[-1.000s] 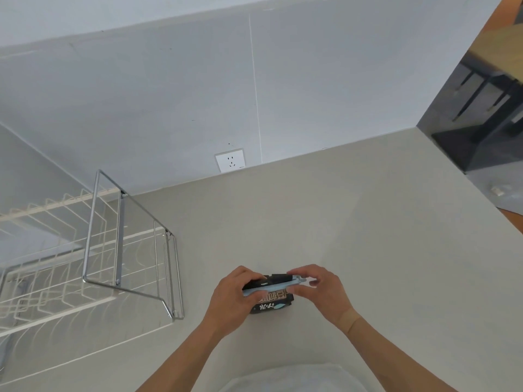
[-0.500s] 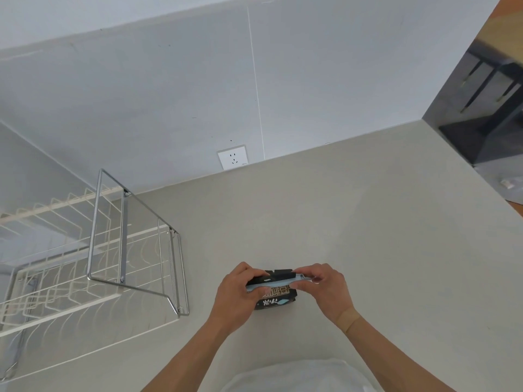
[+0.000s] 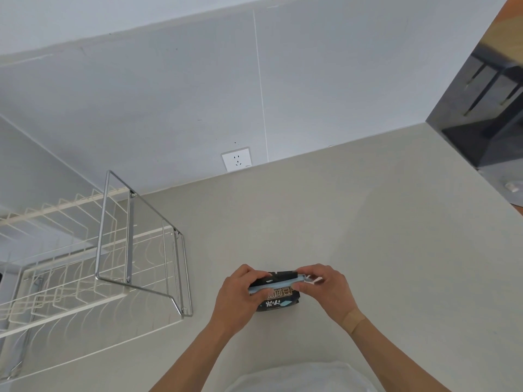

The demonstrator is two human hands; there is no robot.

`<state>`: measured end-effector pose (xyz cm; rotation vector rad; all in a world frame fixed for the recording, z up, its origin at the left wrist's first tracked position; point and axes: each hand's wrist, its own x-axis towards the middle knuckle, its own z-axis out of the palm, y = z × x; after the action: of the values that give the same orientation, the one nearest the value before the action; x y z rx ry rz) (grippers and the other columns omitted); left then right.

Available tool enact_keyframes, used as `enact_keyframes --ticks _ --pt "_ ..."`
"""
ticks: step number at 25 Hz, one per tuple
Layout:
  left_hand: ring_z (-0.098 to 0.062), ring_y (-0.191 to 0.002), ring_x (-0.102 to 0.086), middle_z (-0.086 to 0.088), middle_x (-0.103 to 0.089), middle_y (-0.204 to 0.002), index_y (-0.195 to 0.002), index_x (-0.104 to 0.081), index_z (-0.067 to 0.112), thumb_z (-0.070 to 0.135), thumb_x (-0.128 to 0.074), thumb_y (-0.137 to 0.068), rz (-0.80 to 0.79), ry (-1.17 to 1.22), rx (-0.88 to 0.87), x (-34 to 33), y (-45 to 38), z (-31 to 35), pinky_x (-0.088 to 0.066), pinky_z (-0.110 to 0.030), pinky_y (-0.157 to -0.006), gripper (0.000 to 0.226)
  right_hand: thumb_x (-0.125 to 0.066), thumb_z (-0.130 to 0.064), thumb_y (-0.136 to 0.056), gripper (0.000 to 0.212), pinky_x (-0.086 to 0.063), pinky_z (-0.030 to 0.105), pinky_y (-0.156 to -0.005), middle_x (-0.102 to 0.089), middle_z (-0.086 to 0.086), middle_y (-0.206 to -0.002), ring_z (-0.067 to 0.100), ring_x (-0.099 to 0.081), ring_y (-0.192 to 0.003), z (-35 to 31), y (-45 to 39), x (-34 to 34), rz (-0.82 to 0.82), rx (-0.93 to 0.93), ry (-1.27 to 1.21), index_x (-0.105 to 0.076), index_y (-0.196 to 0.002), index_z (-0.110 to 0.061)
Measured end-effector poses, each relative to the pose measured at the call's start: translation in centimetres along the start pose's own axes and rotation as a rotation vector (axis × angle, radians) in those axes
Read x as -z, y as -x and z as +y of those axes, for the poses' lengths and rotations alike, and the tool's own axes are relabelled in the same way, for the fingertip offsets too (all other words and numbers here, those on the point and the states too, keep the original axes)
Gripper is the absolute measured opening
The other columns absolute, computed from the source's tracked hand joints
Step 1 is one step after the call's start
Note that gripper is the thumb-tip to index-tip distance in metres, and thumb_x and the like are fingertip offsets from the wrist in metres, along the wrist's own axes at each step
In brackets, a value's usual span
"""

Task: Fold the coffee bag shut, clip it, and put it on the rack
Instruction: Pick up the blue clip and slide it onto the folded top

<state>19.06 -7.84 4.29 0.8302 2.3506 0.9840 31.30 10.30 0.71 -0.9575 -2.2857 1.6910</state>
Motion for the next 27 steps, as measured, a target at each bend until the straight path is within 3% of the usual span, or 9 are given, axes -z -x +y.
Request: enact_keyframes --ticks 4,9,15,19,23,27 --pt "-0.007 -0.092 -0.052 0.015 -0.06 -0.099 -0.107 -0.067 0.035 0.039 -0.071 -0.08 0.034 -0.194 -0.164 0.2 -0.1 0.8 -0.047 -0.025 -0.078 0.027 -0.084 -0.028 -0.07 0.033 -0.045 0.017 -0.072 -0.069 -0.017 -0.089 0.004 -0.057 -0.085 -0.5 0.4 0.0 -0.022 0.073 0.022 -0.069 -0.084 -0.054" --pt "-0.009 -0.084 -0.052 0.013 -0.064 -0.088 -0.098 -0.07 0.036 0.033 -0.068 -0.085 0.086 -0.256 -0.243 -0.6 -1.2 2.6 -0.04 -0.025 -0.077 0.014 -0.08 -0.037 -0.071 0.023 -0.043 0.017 -0.076 -0.066 -0.026 -0.094 0.001 -0.052 -0.096 -1.4 0.6 -0.9 -0.041 0.073 0.01 -0.072 -0.087 -0.053" --pt "-0.008 -0.078 -0.054 0.012 -0.068 -0.082 -0.088 -0.073 0.032 0.024 -0.071 -0.083 0.078 -0.215 -0.218 -1.1 -1.6 3.1 -0.042 -0.028 -0.077 0.01 -0.082 -0.038 -0.068 0.019 -0.042 0.017 -0.078 -0.065 -0.027 -0.096 0.0 -0.051 -0.099 -1.2 0.4 -1.1 -0.028 0.038 -0.029 -0.073 -0.079 -0.051" --pt "-0.008 -0.08 -0.055 0.012 -0.068 -0.081 -0.084 -0.073 0.03 0.021 -0.071 -0.082 0.068 -0.162 -0.19 -1.0 -1.5 3.1 -0.038 -0.026 -0.081 0.009 -0.083 -0.038 -0.066 0.021 -0.041 0.008 -0.076 -0.066 -0.027 -0.093 0.001 -0.051 -0.096 -1.0 0.2 -1.0 -0.012 0.067 -0.009 -0.071 -0.074 -0.053" --pt "-0.004 -0.082 -0.055 0.015 -0.066 -0.08 -0.081 -0.071 0.031 0.019 -0.07 -0.082 0.045 -0.12 -0.156 -0.9 -1.5 3.0 -0.036 -0.024 -0.083 0.012 -0.084 -0.038 -0.064 0.018 -0.036 0.0 -0.077 -0.067 -0.02 -0.09 -0.003 -0.047 -0.1 -0.4 -0.2 -1.0 -0.025 0.069 0.014 -0.077 -0.081 -0.038" --pt "-0.003 -0.082 -0.054 0.015 -0.066 -0.079 -0.08 -0.071 0.029 0.017 -0.07 -0.081 0.008 -0.12 -0.154 -0.7 -1.5 2.5 -0.039 -0.028 -0.083 0.012 -0.085 -0.033 -0.067 0.018 -0.036 0.006 -0.081 -0.062 -0.012 -0.091 0.002 -0.044 -0.102 0.4 0.0 -1.3 -0.076 0.014 0.024 -0.078 -0.083 -0.038"
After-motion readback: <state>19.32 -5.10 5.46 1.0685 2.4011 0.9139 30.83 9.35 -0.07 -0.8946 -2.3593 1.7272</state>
